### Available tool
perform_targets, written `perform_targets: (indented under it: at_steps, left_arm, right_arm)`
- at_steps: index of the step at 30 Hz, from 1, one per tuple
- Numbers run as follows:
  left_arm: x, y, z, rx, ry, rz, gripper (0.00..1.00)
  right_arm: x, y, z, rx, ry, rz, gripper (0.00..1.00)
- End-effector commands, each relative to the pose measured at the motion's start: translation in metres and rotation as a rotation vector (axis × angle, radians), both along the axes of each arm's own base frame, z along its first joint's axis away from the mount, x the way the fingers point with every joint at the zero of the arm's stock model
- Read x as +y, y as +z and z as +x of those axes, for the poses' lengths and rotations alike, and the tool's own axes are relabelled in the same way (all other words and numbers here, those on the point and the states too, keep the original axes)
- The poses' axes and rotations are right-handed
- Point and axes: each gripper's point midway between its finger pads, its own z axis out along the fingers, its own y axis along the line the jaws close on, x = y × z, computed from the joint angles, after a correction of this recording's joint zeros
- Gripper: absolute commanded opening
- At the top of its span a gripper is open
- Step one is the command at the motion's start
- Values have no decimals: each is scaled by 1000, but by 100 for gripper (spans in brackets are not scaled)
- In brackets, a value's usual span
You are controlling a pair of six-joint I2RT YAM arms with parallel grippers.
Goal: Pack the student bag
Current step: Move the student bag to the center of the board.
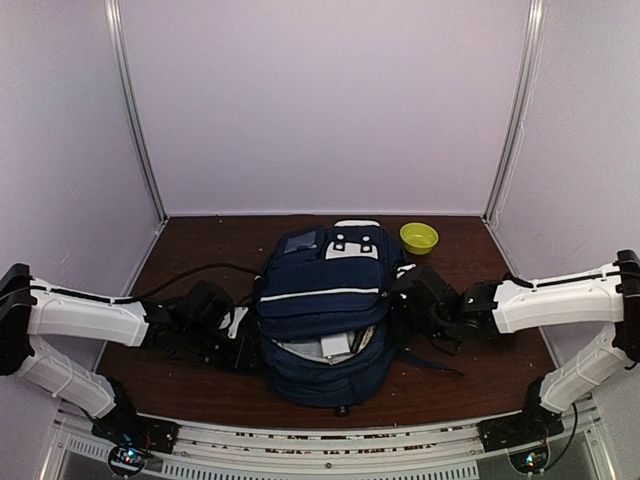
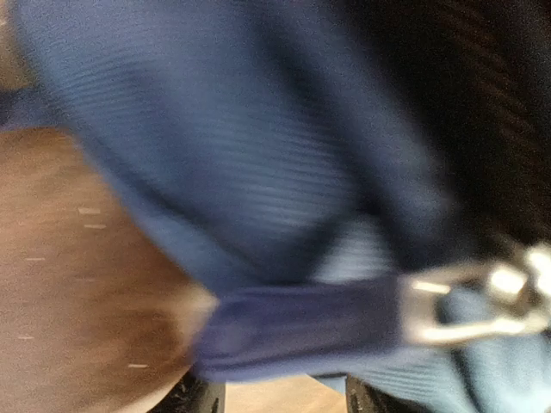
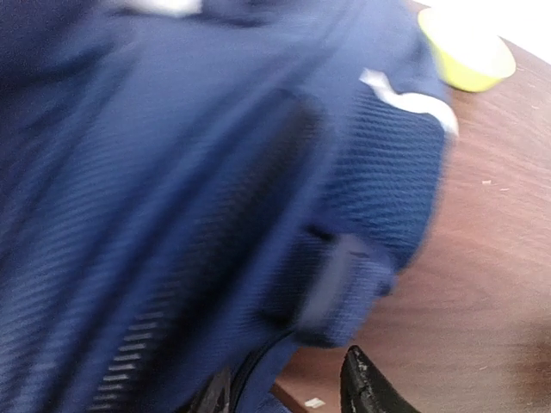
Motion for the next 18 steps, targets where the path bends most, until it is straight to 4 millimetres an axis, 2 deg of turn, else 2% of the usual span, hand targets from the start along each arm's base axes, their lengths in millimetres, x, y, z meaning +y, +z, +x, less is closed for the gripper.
perform_targets:
  at_steps: [1, 3, 5, 7, 10, 14, 18]
  left_arm:
    - [-40, 29, -10, -67, -98, -124, 50]
    - [-30, 30, -9, -107, -92, -55, 50]
    - [-5, 29, -4, -150, -61, 72, 50]
    - [18, 40, 2, -217, -32, 165, 50]
    - [40, 54, 8, -298, -26, 255, 52]
    - [38, 70, 8, -373, -72, 205, 55]
    - [23, 83, 13, -495, -132, 118, 58]
  right_arm:
    - [-21, 26, 28, -51, -62, 7, 45]
    - [-34, 28, 28, -44, -77, -4, 45]
    - [-44, 33, 23, -48, -83, -4, 46]
    - [-54, 35, 16, -45, -92, 1, 47]
    - [-63, 36, 4, -30, -98, 35, 48]
    - [-64, 38, -10, 1, -85, 116, 49]
    - [-56, 49, -20, 16, -43, 220, 50]
